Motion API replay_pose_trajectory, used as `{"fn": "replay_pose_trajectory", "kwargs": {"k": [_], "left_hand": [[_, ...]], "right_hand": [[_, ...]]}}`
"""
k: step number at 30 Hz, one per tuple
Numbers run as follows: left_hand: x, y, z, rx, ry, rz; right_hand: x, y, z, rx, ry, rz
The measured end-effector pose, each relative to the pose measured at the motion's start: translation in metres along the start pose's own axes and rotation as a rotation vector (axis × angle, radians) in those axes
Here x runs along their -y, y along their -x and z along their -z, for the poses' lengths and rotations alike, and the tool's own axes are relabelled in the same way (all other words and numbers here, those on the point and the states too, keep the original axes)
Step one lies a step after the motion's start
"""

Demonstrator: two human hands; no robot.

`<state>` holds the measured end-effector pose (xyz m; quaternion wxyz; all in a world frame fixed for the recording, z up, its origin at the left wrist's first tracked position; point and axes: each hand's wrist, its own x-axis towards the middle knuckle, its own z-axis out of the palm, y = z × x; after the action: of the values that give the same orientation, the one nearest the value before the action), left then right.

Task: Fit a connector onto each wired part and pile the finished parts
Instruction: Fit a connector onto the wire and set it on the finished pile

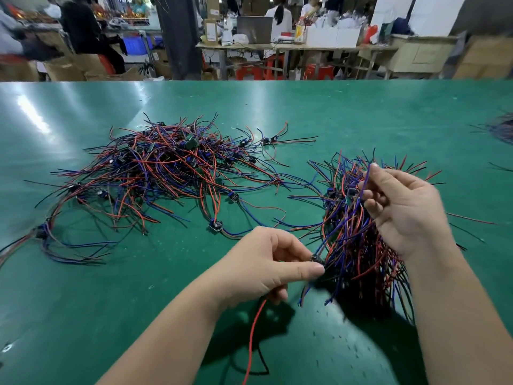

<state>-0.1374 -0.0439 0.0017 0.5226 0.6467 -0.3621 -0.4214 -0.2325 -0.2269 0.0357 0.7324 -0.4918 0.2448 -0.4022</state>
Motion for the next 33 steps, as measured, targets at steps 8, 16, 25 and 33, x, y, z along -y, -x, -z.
{"fn": "replay_pose_trajectory", "kwargs": {"k": [8,16,25,33], "left_hand": [[-0.009,-0.006,0.011,-0.325,0.445,-0.107],[-0.002,-0.013,0.004,-0.502,0.368,-0.127],[0.006,-0.017,0.01,-0.531,-0.17,-0.242],[0.03,-0.02,0.023,-0.671,-0.942,-0.078]], "right_hand": [[-0.004,0.003,-0.005,-0.011,-0.047,0.024],[-0.046,0.033,-0.034,0.467,0.782,0.388],[-0.02,0.022,-0.025,0.127,0.404,0.248],[-0.001,-0.017,0.036,-0.196,1.112,0.238]]}}
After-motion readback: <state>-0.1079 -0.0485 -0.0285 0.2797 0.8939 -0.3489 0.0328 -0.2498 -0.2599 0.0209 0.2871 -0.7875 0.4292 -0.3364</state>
